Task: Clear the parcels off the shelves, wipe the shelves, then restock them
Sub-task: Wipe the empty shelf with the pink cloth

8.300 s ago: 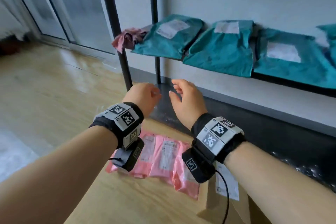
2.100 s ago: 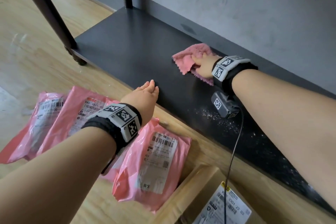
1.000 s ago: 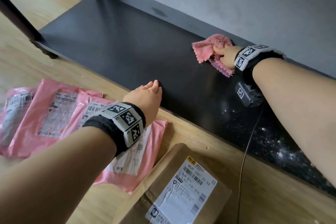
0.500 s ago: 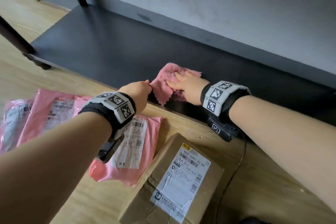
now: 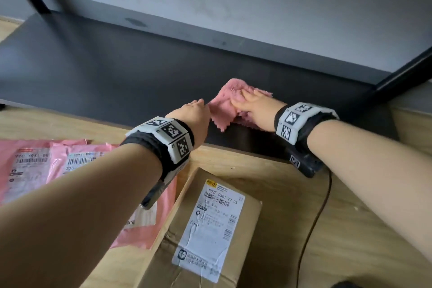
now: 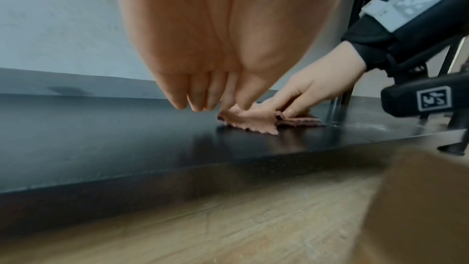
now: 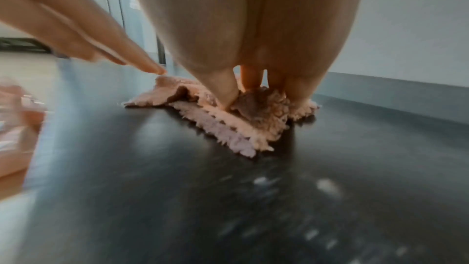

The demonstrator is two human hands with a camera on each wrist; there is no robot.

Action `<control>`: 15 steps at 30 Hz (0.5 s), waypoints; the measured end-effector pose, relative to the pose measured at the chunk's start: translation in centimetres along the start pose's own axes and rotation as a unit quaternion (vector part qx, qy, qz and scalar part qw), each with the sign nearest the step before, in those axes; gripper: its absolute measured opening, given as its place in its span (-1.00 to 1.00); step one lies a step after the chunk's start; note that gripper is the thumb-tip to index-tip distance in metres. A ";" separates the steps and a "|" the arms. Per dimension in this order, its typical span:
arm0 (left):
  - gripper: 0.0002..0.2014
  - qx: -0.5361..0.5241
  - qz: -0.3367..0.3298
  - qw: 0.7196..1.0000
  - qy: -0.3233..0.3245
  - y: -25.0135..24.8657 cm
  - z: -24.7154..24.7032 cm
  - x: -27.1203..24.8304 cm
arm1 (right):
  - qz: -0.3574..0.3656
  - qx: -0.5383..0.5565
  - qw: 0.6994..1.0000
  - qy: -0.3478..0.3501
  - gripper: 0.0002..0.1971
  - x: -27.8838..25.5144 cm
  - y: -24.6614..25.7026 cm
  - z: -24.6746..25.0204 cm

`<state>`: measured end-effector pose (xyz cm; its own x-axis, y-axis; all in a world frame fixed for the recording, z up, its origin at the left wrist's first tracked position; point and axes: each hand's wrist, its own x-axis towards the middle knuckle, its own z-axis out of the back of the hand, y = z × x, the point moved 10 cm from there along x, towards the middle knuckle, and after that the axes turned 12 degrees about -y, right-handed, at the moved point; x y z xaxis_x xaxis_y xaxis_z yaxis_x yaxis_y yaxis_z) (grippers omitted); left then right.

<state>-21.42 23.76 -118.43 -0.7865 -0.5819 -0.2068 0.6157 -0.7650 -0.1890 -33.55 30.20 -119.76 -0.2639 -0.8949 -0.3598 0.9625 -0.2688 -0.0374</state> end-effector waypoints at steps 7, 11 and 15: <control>-0.16 0.129 -0.004 0.989 0.066 -0.2 -1.0 0.7 | -0.073 -0.031 0.997 -0.006 -0.35 5.4 -8.2 2.2; -0.11 0.104 0.001 0.992 0.076 0.4 -1.8 0.7 | -0.092 -0.037 0.995 -0.032 -0.40 7.8 -10.6 4.4; -0.21 0.112 0.009 0.991 0.070 -0.2 -1.3 0.8 | -0.061 -0.085 0.994 -0.022 -0.36 7.7 -9.0 4.6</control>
<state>-22.10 23.86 -119.79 -0.7511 -0.5640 -0.3432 0.5914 -0.8058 0.0301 -44.51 24.02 -117.88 -0.3780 -0.8751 -0.3022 0.9189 -0.3149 -0.2375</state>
